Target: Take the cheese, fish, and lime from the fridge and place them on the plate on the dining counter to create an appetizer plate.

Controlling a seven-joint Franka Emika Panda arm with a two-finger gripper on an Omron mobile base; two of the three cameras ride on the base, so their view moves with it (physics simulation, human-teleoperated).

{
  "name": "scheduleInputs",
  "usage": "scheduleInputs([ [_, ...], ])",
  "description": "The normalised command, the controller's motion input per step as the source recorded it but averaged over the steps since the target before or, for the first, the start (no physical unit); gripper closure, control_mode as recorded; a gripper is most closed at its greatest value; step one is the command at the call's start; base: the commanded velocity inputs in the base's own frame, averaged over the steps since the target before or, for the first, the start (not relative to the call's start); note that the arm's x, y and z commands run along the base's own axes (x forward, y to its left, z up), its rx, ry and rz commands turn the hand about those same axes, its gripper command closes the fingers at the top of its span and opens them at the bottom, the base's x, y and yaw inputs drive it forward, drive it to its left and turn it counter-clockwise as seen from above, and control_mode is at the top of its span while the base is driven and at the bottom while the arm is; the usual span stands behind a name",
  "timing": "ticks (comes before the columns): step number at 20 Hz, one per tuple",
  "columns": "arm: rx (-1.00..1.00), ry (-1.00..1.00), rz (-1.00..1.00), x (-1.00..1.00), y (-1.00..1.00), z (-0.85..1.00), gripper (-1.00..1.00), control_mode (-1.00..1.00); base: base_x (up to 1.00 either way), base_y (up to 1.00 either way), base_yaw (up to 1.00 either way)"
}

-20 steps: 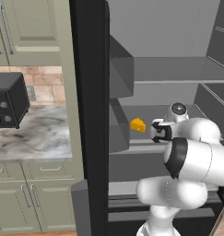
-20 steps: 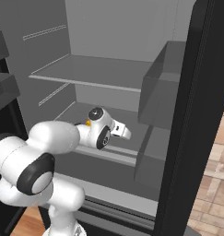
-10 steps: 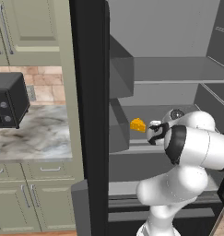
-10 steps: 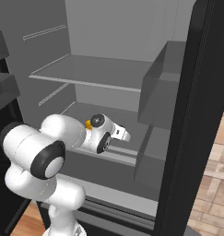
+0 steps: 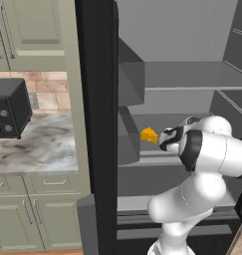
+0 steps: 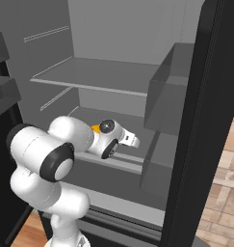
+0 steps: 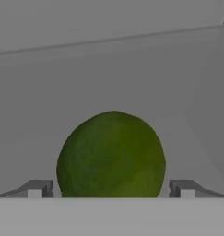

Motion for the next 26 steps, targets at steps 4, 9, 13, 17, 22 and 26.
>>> scheduleInputs([
  [4,0.0,-0.1,0.0,0.23,-0.25,0.0,-1.0,-1.0,0.0,0.0,0.0],
  [9,0.0,-0.03,0.0,0.21,-0.08,0.0,-1.0,-1.0,0.0,0.0,0.0],
  [13,0.0,0.0,0.0,0.19,0.0,-0.21,-1.0,-1.0,0.0,0.0,0.0],
  [17,0.0,0.0,0.0,0.11,0.0,-0.37,-1.0,-1.0,0.0,0.0,0.0],
  [22,0.0,0.0,0.0,0.02,0.0,-0.66,-1.0,-1.0,0.0,0.0,0.0],
  [26,0.0,0.02,0.0,-0.05,-0.01,-0.94,-1.0,-1.0,0.0,0.0,0.0],
])
